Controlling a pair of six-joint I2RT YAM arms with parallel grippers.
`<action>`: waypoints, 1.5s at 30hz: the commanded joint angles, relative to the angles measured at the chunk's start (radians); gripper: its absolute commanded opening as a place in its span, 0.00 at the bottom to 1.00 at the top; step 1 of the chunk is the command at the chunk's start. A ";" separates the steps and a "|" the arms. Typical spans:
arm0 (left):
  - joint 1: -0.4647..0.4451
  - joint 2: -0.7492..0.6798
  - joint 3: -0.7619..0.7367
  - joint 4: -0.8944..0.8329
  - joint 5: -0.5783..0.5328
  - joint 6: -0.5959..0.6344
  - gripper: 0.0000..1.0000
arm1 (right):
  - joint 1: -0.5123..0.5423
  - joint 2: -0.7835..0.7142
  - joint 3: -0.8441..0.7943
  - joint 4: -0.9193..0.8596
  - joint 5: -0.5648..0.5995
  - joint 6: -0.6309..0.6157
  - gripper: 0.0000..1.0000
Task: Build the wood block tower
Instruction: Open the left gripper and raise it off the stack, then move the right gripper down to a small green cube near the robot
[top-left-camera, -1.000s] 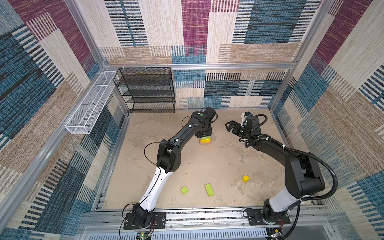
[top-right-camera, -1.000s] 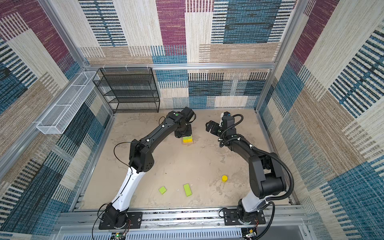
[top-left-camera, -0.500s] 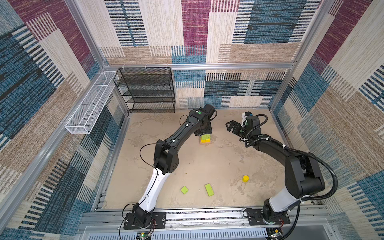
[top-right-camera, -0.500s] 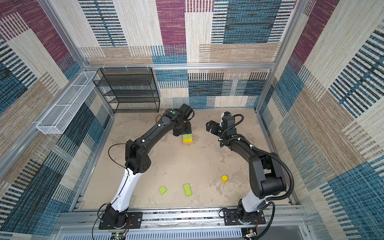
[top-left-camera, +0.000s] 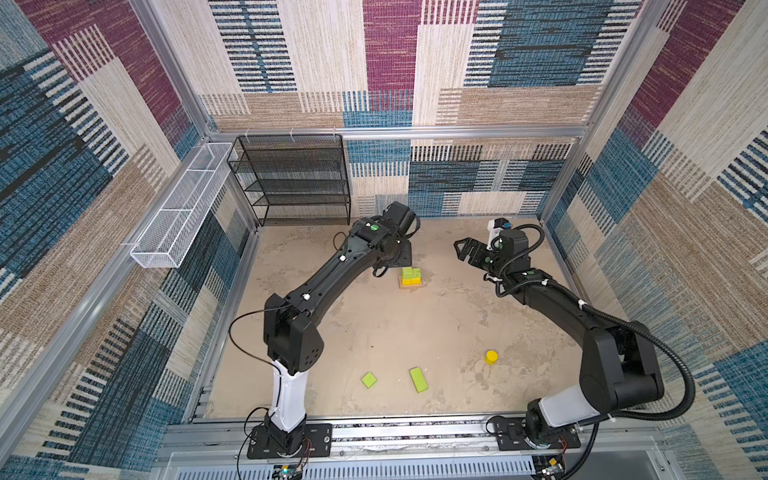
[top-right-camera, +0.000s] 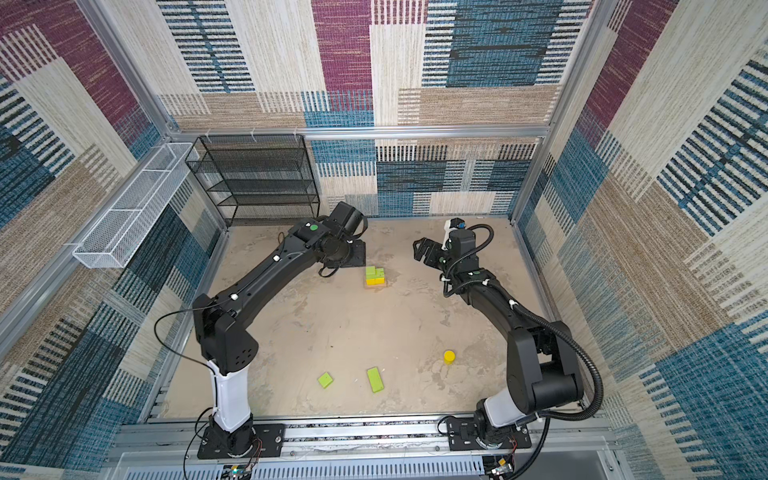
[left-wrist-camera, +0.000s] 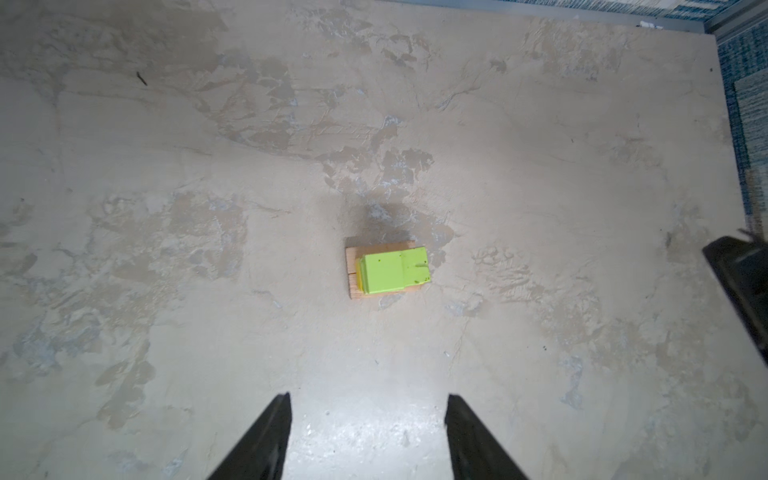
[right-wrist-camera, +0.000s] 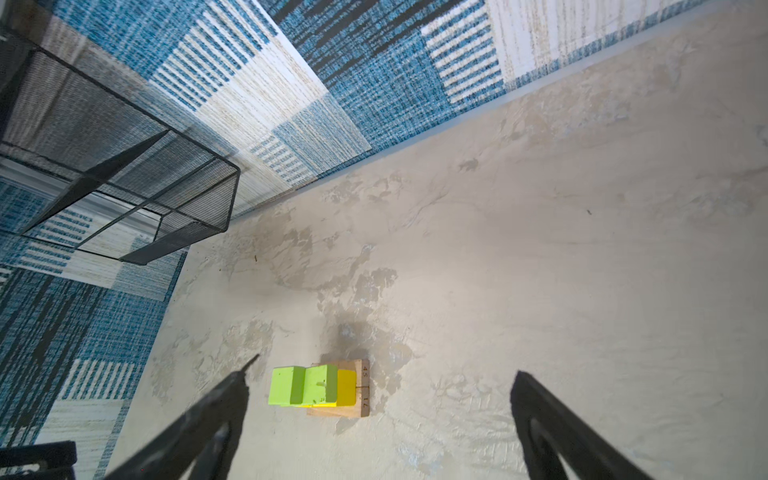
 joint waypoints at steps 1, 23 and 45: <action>0.004 -0.140 -0.183 0.240 -0.015 0.060 0.64 | 0.020 -0.038 0.000 0.023 -0.039 -0.035 0.97; 0.178 -0.908 -1.029 0.668 -0.031 0.155 0.64 | 0.692 0.173 0.284 -0.527 0.121 -0.258 0.88; 0.291 -1.061 -1.118 0.643 0.030 0.173 0.61 | 0.983 0.452 0.397 -0.742 0.145 -0.285 0.80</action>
